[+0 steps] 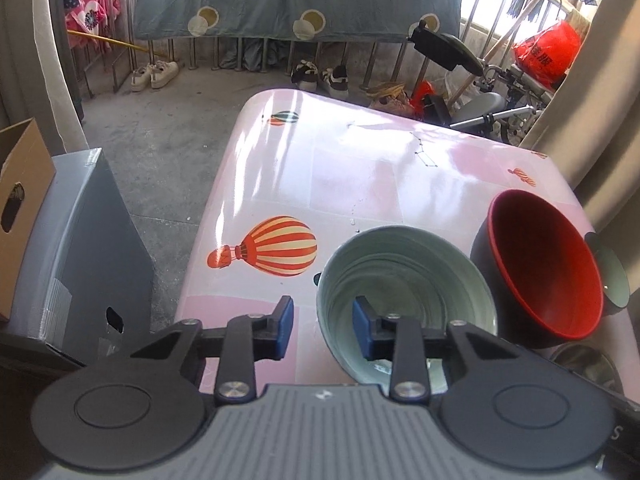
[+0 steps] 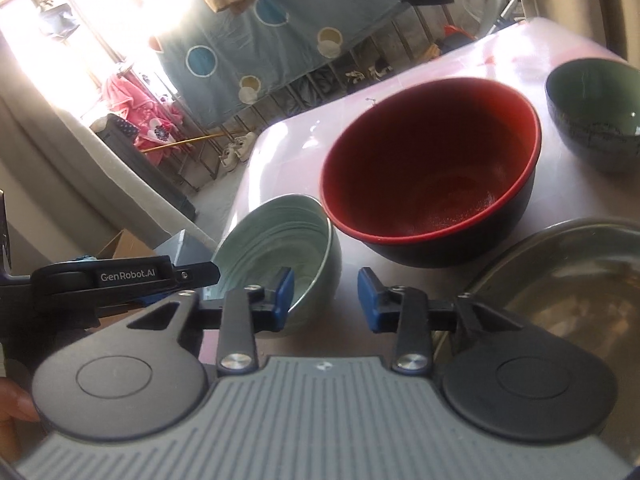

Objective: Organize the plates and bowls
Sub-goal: 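Reach the left gripper to the pale green bowl and grasp its rim, then lift the pale green bowl into the red bowl and open the left gripper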

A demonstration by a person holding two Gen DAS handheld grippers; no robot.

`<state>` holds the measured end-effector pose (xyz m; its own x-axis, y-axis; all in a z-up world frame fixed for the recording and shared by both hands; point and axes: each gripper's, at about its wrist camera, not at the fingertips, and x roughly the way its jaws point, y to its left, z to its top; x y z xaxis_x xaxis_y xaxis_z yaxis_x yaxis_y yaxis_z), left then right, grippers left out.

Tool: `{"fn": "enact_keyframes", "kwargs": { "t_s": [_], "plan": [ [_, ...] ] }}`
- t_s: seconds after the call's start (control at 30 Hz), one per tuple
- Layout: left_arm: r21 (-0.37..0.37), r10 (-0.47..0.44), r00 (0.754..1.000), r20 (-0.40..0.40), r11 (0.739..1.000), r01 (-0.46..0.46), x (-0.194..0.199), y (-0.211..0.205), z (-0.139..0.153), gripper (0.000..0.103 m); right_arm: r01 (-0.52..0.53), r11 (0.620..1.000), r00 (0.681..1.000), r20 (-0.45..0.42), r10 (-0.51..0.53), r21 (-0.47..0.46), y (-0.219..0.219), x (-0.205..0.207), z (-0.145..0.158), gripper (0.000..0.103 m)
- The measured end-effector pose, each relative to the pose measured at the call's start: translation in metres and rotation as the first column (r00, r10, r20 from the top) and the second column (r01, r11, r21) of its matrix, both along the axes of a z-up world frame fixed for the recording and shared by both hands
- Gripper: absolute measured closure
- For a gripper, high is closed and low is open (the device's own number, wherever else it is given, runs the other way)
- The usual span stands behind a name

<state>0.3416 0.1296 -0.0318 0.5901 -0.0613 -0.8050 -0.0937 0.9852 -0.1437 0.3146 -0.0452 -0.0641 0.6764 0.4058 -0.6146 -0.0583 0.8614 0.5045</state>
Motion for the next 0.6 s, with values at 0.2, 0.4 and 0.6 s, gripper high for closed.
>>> {"fn": "enact_keyframes", "kwargs": {
  "t_s": [0.2,0.4,0.6],
  "plan": [
    [-0.017,-0.005,0.999,-0.051,1.000,0.004,0.013,0.001,-0.012,0.086,0.015,1.000,1.000,-0.010,-0.015,0.011,0.006,0.013,-0.015,0.075],
    [-0.010,-0.001,0.996,-0.084,1.000,0.001,0.018,-0.002,-0.023,0.090,0.014,1.000,1.000,-0.025,-0.013,0.024,0.011,0.023,-0.020,0.081],
    [0.037,0.006,0.998,-0.065,0.999,-0.004,0.015,-0.012,-0.022,0.092,-0.007,1.000,1.000,-0.025,0.008,0.006,0.018,0.028,-0.020,0.084]
  ]
}}
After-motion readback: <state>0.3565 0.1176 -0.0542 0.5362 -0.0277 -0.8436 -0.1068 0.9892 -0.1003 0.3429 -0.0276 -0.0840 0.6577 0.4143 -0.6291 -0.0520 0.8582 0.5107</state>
